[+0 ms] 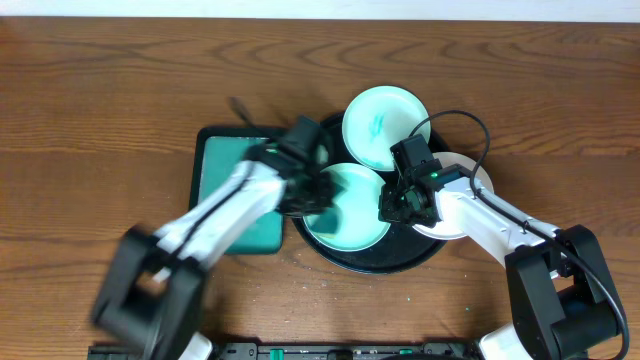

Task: Clean dirty plates on tray and stack at the side
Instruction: 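Return the sponge to the basin with the left gripper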

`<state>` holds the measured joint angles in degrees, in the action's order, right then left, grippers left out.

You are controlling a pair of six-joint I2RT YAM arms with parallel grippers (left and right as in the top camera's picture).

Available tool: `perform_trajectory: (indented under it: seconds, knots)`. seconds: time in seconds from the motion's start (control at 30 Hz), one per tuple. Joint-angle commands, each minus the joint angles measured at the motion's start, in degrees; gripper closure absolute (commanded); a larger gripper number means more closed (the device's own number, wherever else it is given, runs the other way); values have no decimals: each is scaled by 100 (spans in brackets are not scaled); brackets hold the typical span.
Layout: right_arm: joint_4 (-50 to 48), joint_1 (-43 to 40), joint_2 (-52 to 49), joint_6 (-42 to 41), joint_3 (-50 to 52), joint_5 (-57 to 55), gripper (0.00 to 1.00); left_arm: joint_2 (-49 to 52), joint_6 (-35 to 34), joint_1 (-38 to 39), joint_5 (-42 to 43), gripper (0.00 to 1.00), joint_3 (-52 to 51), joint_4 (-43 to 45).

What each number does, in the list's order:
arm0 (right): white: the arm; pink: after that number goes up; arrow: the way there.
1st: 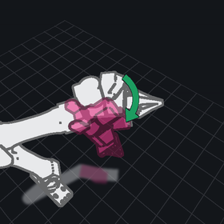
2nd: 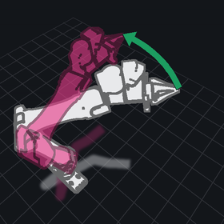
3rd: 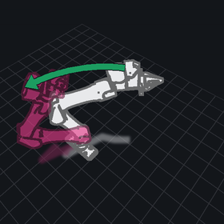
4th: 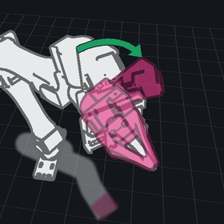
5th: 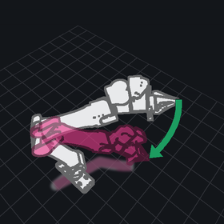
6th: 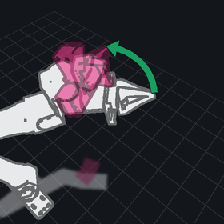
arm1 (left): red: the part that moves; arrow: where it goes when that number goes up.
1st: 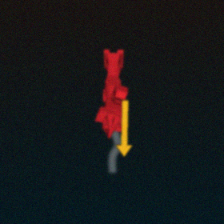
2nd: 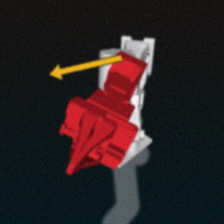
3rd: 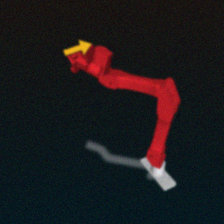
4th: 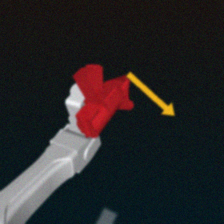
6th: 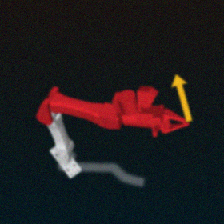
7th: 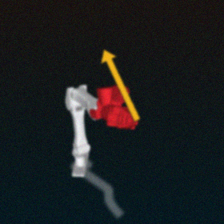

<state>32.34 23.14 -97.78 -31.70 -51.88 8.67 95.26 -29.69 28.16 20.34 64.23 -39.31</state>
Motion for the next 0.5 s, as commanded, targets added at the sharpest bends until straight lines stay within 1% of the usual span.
perform_trajectory:
  seconds: [0.0,0.1,0.2,0.3,0.43,0.47]
  knots:
    - [0,13,-225,35,61,-581,99,-1095,348,-568,-1421,93,24,-457]
    - [-247,17,-225,378,61,-557,99,-1565,623,-1108,-1845,93,-9,-741]
    - [-354,15,-203,525,33,-286,99,-1611,745,-1510,-1849,93,-149,-732]
    - [-304,17,-42,522,-57,105,99,-1355,841,-1674,-1849,93,-411,-542]
    - [-144,22,470,634,-243,149,99,-782,914,-1707,-1849,92,-560,-409]
    - [42,22,780,813,-380,107,99,-636,911,-1707,-1845,87,-553,-413]
